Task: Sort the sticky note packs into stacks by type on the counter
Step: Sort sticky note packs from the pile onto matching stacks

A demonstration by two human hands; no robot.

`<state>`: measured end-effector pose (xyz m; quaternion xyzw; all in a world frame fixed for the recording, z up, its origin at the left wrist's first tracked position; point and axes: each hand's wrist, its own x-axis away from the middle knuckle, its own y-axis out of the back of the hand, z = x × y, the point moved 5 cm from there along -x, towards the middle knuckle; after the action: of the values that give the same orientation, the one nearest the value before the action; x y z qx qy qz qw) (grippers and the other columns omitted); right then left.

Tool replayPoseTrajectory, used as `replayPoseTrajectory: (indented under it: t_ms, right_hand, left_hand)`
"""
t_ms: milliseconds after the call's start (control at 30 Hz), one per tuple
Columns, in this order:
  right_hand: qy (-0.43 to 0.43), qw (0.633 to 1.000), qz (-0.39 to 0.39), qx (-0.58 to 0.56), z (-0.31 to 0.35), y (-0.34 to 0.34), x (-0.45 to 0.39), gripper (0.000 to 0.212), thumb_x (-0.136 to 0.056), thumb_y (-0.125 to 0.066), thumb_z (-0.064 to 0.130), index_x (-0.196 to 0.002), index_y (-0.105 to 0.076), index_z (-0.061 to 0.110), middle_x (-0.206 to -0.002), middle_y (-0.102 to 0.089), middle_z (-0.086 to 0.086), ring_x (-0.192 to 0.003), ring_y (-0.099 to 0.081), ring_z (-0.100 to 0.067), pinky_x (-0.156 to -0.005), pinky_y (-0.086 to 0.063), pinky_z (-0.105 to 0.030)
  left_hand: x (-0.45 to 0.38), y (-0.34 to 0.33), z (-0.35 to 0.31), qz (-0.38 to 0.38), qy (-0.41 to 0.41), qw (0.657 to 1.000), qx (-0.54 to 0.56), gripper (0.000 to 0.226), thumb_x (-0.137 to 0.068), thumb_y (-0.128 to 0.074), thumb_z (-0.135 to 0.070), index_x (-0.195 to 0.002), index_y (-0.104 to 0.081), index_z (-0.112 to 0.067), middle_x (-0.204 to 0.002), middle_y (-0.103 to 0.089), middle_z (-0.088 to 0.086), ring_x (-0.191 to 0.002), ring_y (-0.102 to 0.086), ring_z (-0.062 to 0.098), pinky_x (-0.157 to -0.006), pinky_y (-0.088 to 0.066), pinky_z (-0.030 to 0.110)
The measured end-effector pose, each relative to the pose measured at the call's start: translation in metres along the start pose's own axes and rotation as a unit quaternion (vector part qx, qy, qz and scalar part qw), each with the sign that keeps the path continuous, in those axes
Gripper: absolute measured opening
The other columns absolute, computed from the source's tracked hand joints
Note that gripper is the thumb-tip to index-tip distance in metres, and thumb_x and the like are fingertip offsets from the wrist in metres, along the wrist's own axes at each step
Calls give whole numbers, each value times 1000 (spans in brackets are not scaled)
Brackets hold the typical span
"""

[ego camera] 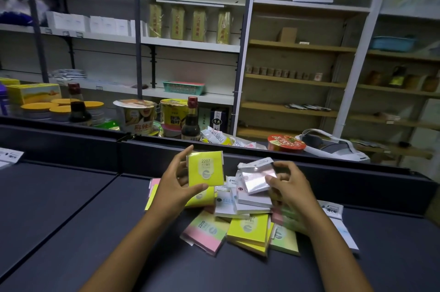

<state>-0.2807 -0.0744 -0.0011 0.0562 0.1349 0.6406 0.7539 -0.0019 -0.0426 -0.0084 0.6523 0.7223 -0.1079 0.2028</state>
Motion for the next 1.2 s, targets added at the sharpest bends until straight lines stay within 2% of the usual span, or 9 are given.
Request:
replayPoseTrajectory:
  t_ms: [133,300,400,500,633,767,867,1133,1200]
  right_hand:
    - [9,996,-10,-83,8,-4,12,30,-93,-65,6,-121,-58,14,-98,-67,-17,-66,-66,-21,-54,-51,-32]
    - [38,994,-4,-101,19,-20,35,25,-95,-62,5,-119,-62,14,-105,-72,-7,-79,-75,-20,-73,-59,-34]
    - [50,991,15,-123,28,-41,54,28,-96,-59,1,-120,-62,15,-108,-72,-7,-81,-75,-22,-70,-60,-29]
    - [69,988,39,-133,44,-75,78,31,-97,-57,2,-126,-59,12,-108,-71,-11,-78,-75,-26,-70,-59,-30]
    - [95,984,52,-139,68,-130,125,32,-97,-55,-1,-125,-58,15,-106,-68,-3,-72,-73,-24,-66,-57,-26]
    - [120,977,68,-161,88,-183,186,33,-96,-57,-1,-124,-60,14,-108,-70,-6,-74,-73,-21,-70,-59,-28]
    - [124,974,70,-174,100,-219,233,34,-96,-58,0,-124,-59,17,-105,-70,-9,-78,-74,-23,-78,-61,-38]
    - [135,968,92,-192,135,-303,332,33,-95,-60,2,-120,-57,23,-105,-69,-9,-79,-74,-23,-77,-61,-36]
    - [134,966,97,-198,144,-318,348,32,-95,-60,3,-120,-57,23,-104,-69,-6,-79,-74,-23,-73,-60,-29]
  left_hand:
    - [10,2,-3,-6,6,1000,14,88,-72,-80,6,-138,-44,-40,-120,-59,-2,-100,-67,4,-71,-57,22]
    - [31,34,-7,-59,5,998,34,87,-74,-77,8,-140,-43,-38,-121,-61,2,-104,-68,10,-73,-59,24]
    - [51,69,-21,-94,-6,995,40,85,-76,-75,10,-139,-43,-38,-121,-61,-3,-104,-66,1,-73,-57,19]
    - [76,111,-36,-130,-14,990,47,83,-77,-74,9,-141,-44,-35,-121,-62,-10,-103,-65,-5,-74,-54,13]
    - [117,171,-49,-169,-18,984,49,78,-79,-72,8,-139,-48,-36,-122,-66,-9,-109,-66,6,-84,-57,22]
    - [166,225,-71,-199,-32,978,46,70,-80,-71,9,-136,-53,-29,-117,-68,-11,-100,-68,2,-74,-55,13]
    - [204,265,-87,-206,-32,977,49,67,-82,-70,7,-134,-53,-30,-115,-68,-12,-98,-67,-3,-72,-54,10]
    - [287,374,-109,-236,-39,969,59,66,-81,-68,12,-132,-56,-27,-119,-69,-4,-106,-68,9,-82,-57,20]
    - [301,394,-111,-235,-38,970,50,66,-80,-68,12,-132,-56,-27,-122,-67,-4,-108,-67,9,-81,-56,18]
